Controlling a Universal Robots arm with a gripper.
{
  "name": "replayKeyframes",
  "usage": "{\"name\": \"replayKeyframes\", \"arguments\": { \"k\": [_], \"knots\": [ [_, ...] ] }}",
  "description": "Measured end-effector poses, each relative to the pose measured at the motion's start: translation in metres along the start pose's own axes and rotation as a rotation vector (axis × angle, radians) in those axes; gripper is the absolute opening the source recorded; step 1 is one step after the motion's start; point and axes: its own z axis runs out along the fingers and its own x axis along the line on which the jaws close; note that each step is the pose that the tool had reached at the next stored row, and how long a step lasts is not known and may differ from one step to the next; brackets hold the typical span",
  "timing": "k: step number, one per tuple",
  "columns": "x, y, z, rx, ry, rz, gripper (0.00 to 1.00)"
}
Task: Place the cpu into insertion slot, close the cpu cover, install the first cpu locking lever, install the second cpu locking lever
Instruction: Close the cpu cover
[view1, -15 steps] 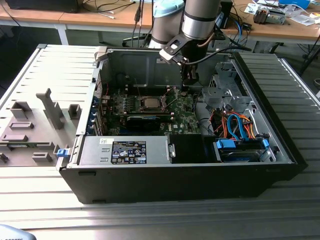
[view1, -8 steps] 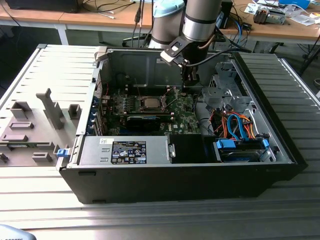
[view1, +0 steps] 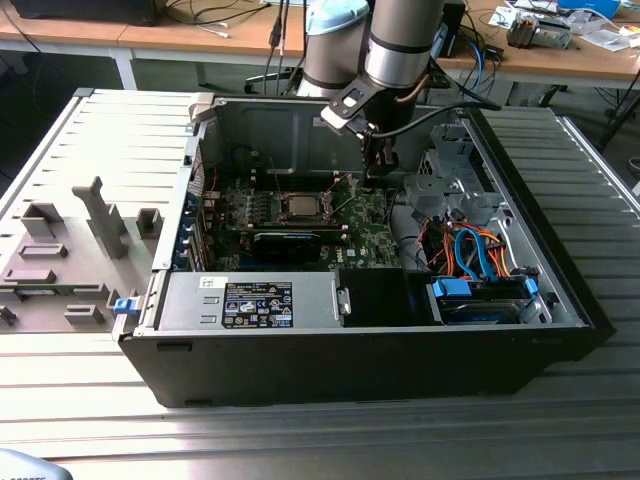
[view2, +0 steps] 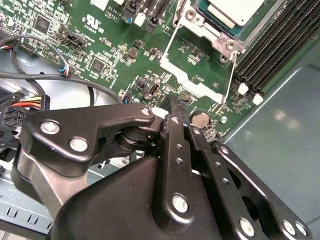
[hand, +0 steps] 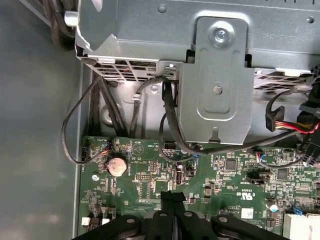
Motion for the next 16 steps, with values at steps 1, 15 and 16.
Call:
{"name": "replayKeyframes", "arguments": {
  "k": [1, 15, 16],
  "knots": [
    [0.0, -0.0002, 0.0006, -0.0003, 0.0042, 0.0, 0.11],
    [0.0006, -0.0075, 0.004, 0.0391, 0.0266, -0.005, 0.11],
    [0.0007, -0.0084, 0.0041, 0.0391, 0.0267, -0.005, 0.11]
  ]
}}
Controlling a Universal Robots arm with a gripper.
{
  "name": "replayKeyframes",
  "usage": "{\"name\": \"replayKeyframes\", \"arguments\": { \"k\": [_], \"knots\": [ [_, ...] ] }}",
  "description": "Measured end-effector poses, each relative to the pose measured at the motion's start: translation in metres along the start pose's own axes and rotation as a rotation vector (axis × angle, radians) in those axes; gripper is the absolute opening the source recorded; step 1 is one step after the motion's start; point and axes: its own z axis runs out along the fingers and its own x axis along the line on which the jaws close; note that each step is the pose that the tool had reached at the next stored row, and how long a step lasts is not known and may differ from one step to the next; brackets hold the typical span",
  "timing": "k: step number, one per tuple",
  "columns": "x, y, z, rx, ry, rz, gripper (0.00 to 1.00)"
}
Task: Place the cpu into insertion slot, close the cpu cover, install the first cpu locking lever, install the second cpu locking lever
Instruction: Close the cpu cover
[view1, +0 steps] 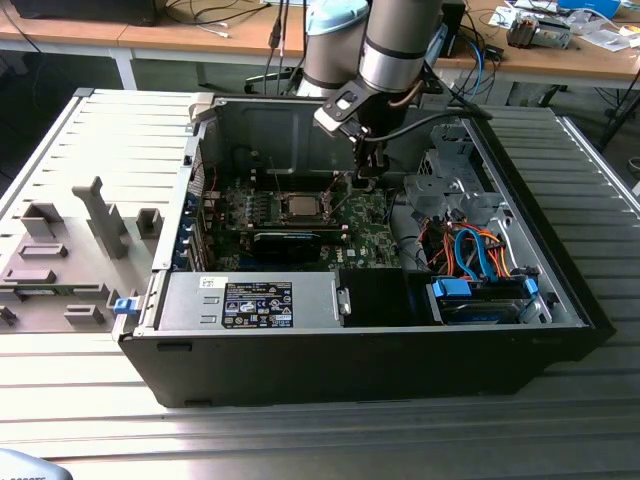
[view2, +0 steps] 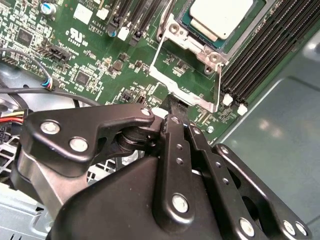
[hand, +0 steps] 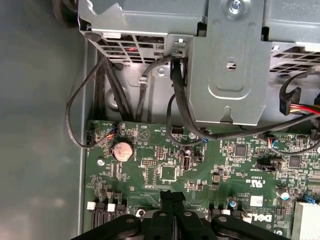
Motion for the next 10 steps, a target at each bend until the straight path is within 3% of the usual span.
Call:
{"name": "replayKeyframes", "arguments": {
  "k": [10],
  "knots": [
    [0.0002, -0.0017, 0.0001, 0.0, 0.0, 0.0, 0.11]
  ]
}}
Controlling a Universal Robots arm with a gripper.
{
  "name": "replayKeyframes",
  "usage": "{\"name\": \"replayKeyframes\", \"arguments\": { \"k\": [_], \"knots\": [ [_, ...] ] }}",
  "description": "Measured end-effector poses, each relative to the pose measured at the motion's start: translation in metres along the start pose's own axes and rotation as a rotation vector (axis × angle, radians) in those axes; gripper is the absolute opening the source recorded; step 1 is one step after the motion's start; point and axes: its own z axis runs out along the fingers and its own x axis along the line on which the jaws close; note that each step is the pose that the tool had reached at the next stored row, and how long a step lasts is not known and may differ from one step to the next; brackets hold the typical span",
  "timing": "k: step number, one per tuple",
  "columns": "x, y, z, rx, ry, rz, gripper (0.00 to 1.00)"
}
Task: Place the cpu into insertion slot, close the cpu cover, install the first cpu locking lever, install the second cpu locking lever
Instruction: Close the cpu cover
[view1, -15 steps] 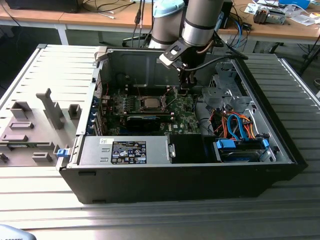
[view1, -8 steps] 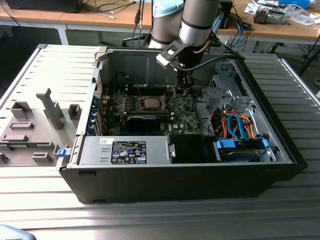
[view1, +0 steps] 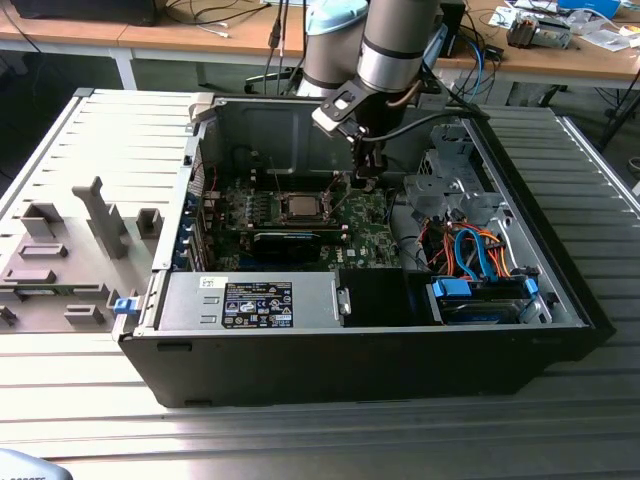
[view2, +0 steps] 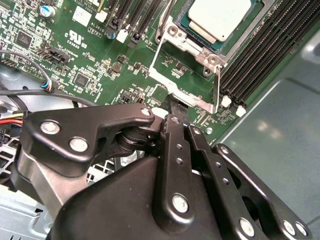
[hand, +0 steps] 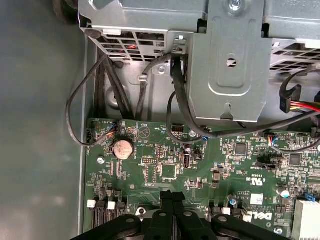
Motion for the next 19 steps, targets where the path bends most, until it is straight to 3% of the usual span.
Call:
{"name": "replayKeyframes", "arguments": {
  "k": [19],
  "knots": [
    [0.0003, -0.005, 0.0003, 0.0, 0.0, 0.0, 0.11]
  ]
}}
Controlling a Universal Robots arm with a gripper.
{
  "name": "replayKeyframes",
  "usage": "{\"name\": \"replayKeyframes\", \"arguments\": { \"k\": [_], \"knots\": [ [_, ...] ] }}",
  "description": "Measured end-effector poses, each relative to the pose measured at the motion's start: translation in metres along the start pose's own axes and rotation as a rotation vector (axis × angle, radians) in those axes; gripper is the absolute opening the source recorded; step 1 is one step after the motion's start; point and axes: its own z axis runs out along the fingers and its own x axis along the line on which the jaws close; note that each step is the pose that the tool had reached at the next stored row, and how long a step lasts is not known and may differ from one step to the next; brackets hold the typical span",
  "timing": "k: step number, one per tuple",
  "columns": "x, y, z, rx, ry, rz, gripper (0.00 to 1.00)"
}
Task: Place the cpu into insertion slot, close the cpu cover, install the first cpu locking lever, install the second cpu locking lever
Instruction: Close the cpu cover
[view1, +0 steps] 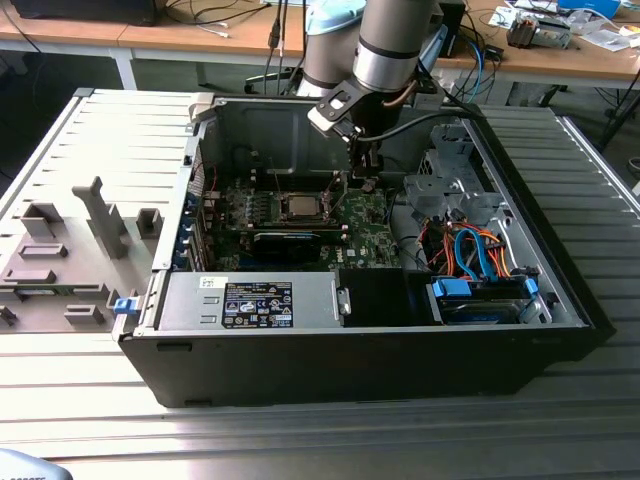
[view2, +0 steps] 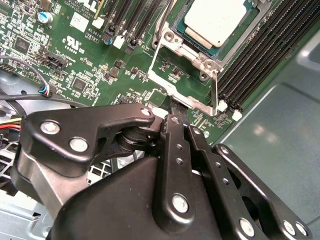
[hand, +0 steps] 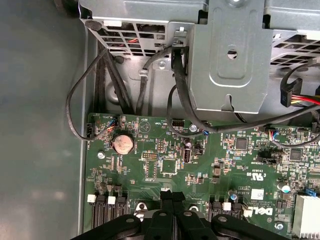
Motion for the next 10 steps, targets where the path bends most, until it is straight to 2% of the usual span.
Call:
{"name": "replayKeyframes", "arguments": {
  "k": [10],
  "knots": [
    [0.0001, -0.0019, 0.0005, -0.0001, 0.0001, 0.0, 0.11]
  ]
}}
